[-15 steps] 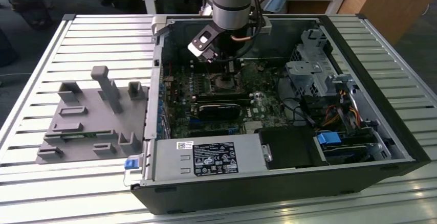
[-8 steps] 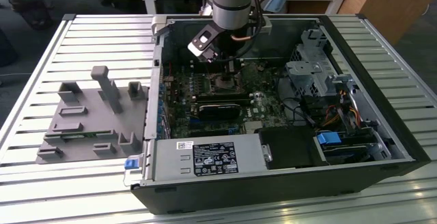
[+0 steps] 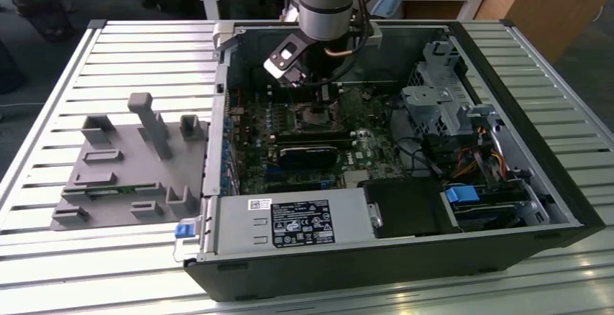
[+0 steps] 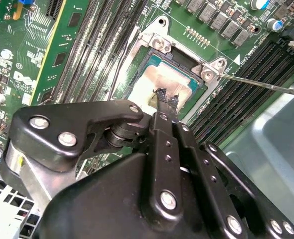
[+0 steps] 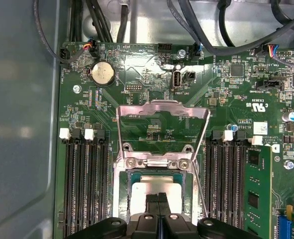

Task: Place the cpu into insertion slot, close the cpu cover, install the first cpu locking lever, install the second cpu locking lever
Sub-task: 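Close the cpu cover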

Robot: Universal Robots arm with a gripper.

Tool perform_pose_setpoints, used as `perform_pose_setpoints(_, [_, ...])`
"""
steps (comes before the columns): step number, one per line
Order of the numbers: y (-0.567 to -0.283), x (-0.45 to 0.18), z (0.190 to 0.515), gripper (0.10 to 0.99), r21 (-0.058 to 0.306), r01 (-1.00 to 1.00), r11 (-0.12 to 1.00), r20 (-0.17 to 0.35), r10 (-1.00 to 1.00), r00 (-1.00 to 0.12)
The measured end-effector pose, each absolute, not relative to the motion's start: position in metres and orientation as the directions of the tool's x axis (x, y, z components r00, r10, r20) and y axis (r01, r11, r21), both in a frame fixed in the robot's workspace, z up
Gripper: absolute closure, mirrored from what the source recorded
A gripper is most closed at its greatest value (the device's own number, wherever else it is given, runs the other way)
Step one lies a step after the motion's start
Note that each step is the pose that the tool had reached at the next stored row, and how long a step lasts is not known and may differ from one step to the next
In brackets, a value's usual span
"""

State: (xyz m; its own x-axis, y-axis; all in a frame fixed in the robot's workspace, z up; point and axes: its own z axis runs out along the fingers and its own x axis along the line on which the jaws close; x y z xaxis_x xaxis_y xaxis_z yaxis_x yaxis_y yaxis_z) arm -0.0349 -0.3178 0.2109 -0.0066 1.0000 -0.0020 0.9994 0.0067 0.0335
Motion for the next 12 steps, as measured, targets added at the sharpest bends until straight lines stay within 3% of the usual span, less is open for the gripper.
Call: perform_pose_setpoints(12, [-0.3177,-0.0349,0.214,0.965,0.034,0.999,0.007,-0.008,1.0,-0.007])
